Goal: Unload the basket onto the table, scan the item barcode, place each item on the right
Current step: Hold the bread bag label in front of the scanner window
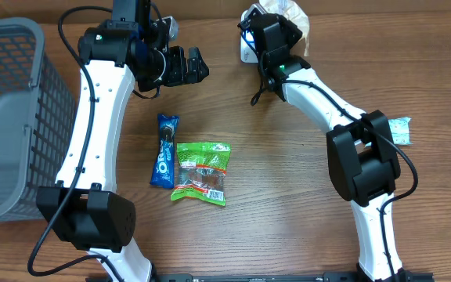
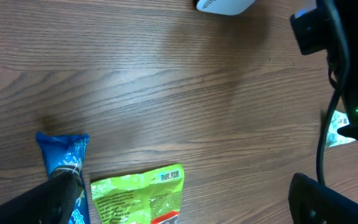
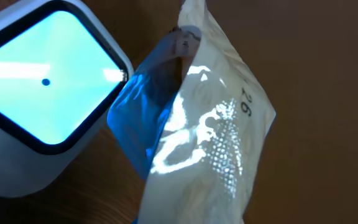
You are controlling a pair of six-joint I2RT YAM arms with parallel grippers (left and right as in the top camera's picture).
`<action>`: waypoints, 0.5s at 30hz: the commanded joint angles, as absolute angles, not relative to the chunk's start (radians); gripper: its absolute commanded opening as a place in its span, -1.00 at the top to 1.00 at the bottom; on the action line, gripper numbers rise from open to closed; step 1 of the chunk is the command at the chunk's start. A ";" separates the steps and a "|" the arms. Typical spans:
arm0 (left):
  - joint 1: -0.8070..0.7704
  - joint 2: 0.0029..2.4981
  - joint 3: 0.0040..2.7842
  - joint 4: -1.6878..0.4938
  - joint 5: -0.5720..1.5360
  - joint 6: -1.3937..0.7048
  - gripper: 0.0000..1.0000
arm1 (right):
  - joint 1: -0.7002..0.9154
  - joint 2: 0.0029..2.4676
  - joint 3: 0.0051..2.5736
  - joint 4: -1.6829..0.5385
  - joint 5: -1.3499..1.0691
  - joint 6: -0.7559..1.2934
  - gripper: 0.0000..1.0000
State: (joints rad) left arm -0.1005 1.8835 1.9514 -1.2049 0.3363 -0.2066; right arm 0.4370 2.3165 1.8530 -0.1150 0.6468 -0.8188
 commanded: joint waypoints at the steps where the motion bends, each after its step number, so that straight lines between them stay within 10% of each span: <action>1: -0.105 1.885 1.970 -1.204 0.332 -0.198 -1.00 | 0.457 2.304 1.871 -0.110 0.607 -0.954 0.92; 15: -0.105 1.885 1.970 -1.204 0.332 -0.198 -1.00 | 0.459 2.304 1.871 -0.110 0.596 -1.109 0.92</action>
State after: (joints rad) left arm -0.1005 1.8835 1.9514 -1.2049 0.3363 -0.2066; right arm 0.4587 2.3165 1.8530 -0.1169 0.6052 -1.0950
